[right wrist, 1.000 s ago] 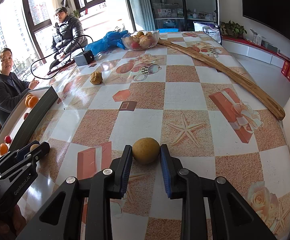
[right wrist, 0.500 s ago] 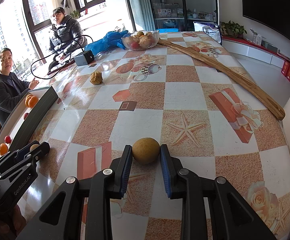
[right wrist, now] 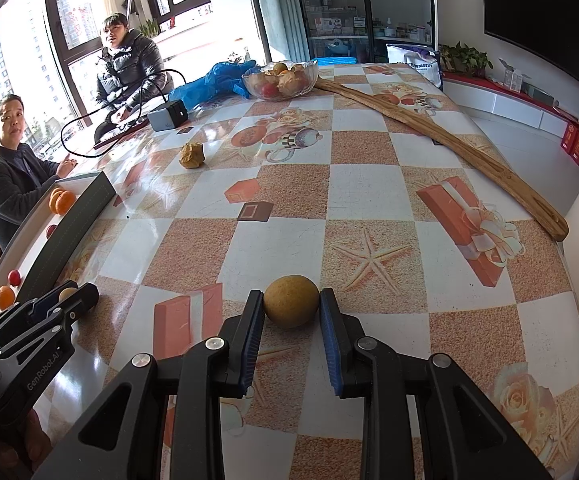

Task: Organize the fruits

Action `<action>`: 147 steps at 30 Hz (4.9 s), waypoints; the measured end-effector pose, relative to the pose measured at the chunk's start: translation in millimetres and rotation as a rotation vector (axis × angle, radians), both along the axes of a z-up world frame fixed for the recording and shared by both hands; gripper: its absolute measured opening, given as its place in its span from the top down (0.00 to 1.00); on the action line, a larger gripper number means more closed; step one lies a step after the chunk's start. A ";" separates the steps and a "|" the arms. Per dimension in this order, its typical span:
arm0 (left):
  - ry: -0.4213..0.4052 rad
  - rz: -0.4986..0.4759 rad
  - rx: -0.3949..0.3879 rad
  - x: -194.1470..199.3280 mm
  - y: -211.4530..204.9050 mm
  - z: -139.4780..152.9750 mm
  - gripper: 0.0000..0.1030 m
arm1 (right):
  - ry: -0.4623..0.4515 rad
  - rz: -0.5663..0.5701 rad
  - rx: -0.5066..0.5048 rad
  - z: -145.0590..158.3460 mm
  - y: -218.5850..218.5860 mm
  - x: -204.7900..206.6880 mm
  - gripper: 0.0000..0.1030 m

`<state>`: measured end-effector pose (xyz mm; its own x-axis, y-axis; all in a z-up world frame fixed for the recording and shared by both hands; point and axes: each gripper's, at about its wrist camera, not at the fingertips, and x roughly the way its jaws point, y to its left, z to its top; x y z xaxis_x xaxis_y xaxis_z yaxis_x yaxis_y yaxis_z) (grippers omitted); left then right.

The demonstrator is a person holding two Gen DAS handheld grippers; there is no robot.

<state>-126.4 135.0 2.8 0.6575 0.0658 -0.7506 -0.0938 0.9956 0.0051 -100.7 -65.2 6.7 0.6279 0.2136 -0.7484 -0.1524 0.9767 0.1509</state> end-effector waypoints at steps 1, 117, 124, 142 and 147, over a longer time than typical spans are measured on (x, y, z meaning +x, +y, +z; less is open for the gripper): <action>0.000 0.000 0.000 0.1 0.6 0.0 0.71 | 0.000 0.000 0.000 0.0 0.0 0.0 0.72; -0.014 0.449 -0.047 -26.0 205.2 43.7 0.22 | 0.029 0.555 0.073 59.7 239.7 41.4 0.05; -0.023 0.386 -0.038 -25.6 179.3 55.8 0.22 | 0.018 0.483 0.065 69.8 204.3 48.5 0.05; -0.013 0.160 -0.030 -13.1 95.2 72.2 0.22 | 0.112 0.244 -0.035 33.4 97.7 98.3 0.05; -0.003 0.127 -0.063 -5.6 84.7 73.5 0.22 | 0.141 0.206 -0.092 20.6 88.9 123.3 0.05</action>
<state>-132.0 219.7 76.3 0.6493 0.1015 -0.7537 -0.2192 0.9740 -0.0578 22.6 23.7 27.2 0.4668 0.2529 -0.8474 -0.3329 0.9380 0.0965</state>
